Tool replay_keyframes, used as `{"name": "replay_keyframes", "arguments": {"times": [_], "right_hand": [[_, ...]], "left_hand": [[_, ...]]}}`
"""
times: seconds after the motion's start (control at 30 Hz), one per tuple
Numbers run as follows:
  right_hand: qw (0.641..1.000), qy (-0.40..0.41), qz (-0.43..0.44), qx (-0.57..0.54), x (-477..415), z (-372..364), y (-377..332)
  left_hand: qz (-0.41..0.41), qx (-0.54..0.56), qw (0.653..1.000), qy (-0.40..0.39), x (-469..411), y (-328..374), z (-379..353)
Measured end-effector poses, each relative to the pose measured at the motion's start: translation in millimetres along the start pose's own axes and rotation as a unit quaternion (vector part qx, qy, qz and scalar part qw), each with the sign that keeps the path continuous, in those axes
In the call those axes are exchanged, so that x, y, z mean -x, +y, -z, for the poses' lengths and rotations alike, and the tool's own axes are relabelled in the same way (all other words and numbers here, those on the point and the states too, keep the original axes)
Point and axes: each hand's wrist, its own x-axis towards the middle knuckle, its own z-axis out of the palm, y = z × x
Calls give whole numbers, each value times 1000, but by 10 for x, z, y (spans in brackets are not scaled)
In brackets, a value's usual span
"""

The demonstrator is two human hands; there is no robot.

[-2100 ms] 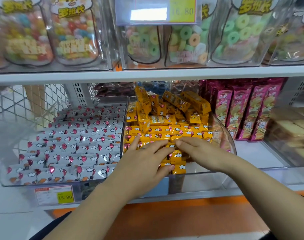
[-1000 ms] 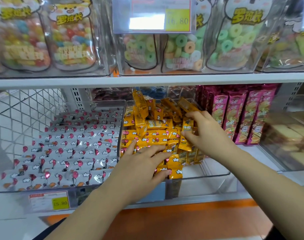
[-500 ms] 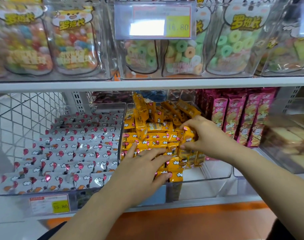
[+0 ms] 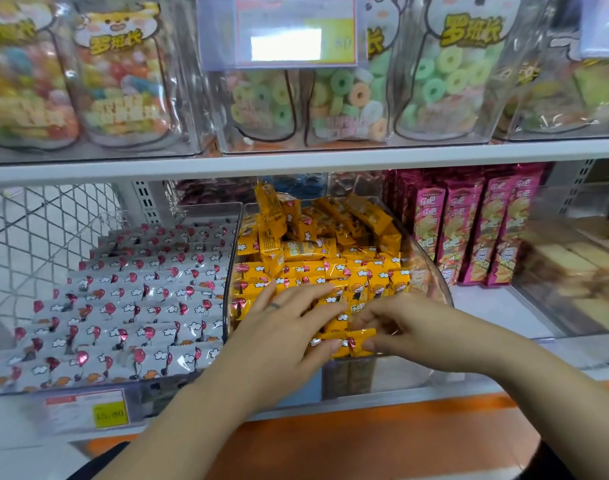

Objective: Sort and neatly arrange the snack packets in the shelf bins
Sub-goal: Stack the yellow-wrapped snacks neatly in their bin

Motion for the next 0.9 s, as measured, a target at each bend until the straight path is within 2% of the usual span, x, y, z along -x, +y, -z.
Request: {"name": "replay_keyframes", "arguments": {"times": [0.13,0.23,0.33,0.43,0.47,0.57,0.67,0.73,0.9], "right_hand": [[1000,-11,-1,-14,19,5,30],[1000,0,-13,-19,24,121,6],[995,95,-6,3,-87,285,4],[955,271,-10,118,-359,399,99],[938,300,-22,170,-456,408,133],[909,268,-86,307,-692,401,216],[880,295,-98,359,-820,378,283],[863,352,-71,356,-850,334,309],[875,413,-35,249,-633,443,221]], "left_hand": [[-22,17,1000,-12,-98,66,-67],[-18,33,999,8,-123,52,-79],[-23,36,999,20,-121,42,-85],[-17,40,999,13,-118,41,-89],[-17,43,999,11,-117,40,-88],[-20,47,999,10,-113,32,-81],[-19,46,999,2,-115,25,-79],[-22,49,999,8,-110,21,-89],[-19,44,999,6,-98,18,-94]]}}
